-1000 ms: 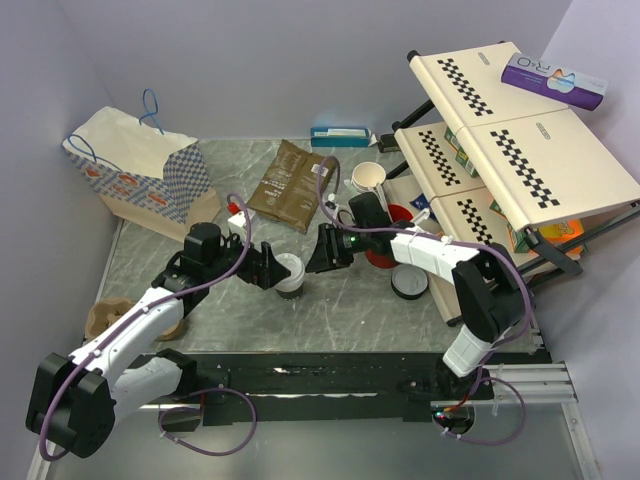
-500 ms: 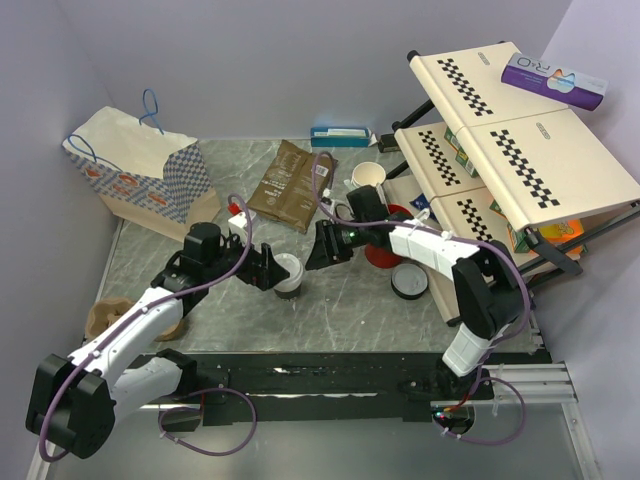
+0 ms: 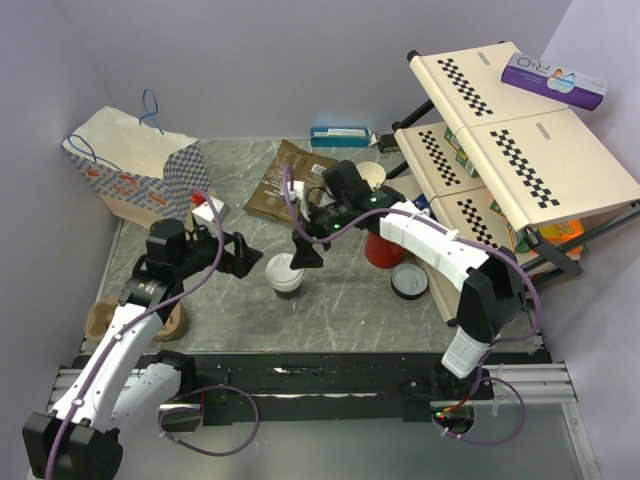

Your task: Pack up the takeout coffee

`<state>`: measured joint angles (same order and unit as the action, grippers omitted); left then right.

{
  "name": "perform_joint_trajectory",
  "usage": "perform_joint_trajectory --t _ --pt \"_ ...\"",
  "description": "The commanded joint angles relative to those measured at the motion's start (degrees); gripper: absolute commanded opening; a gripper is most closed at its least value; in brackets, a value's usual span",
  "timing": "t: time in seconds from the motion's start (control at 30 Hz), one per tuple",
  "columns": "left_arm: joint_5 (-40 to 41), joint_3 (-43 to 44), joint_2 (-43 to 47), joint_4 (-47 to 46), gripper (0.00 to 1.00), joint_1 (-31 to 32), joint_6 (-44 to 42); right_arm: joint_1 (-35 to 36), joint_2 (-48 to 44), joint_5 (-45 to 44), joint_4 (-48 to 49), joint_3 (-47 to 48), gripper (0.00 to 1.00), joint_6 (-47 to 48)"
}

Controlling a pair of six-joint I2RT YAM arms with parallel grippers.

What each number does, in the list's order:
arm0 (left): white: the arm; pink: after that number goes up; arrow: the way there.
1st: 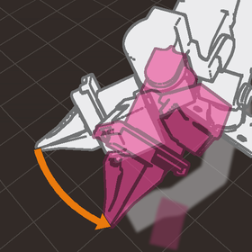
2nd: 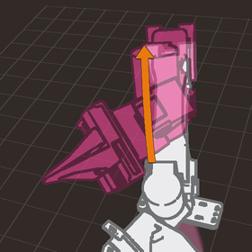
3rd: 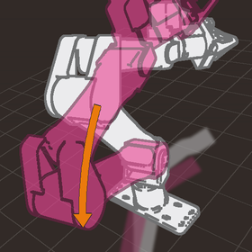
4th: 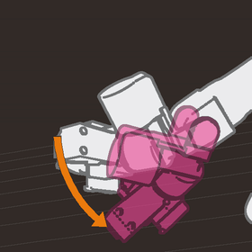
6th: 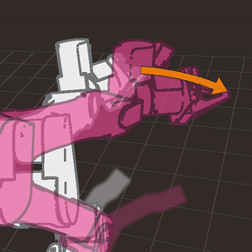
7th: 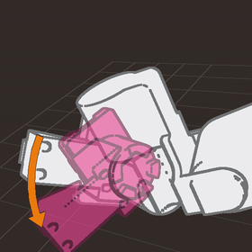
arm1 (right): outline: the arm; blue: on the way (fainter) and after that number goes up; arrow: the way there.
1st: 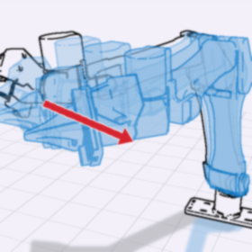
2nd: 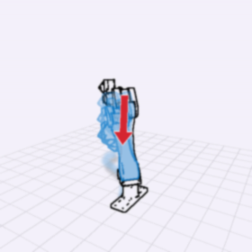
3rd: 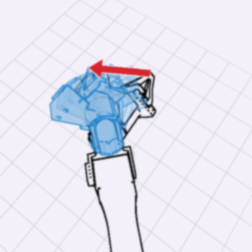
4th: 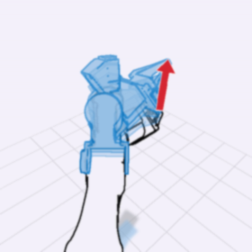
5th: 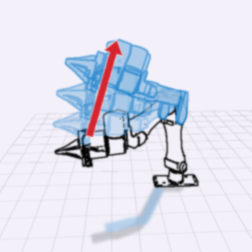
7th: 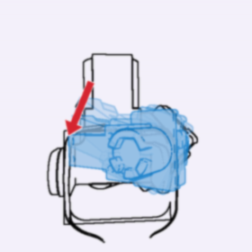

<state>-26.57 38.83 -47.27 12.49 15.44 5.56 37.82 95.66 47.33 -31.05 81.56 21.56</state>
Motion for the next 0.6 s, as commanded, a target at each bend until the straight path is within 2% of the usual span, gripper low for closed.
perform_joint_trajectory --t 0.0,0.23,0.57 --pt "1.78 3.09 2.18 2.89 0.99 -4.71 1.73 2.96 4.27 -2.85 -5.94 7.64 1.00 16.83" --pt "-1.91 2.48 0.51 3.68 0.99 -10.42 8.40 4.63 10.77 -2.33 -13.59 15.38 1.00 23.87" --pt "-3.49 0.55 1.39 1.13 0.99 -12.28 10.17 5.24 14.47 -1.98 -17.99 18.81 1.00 24.67"
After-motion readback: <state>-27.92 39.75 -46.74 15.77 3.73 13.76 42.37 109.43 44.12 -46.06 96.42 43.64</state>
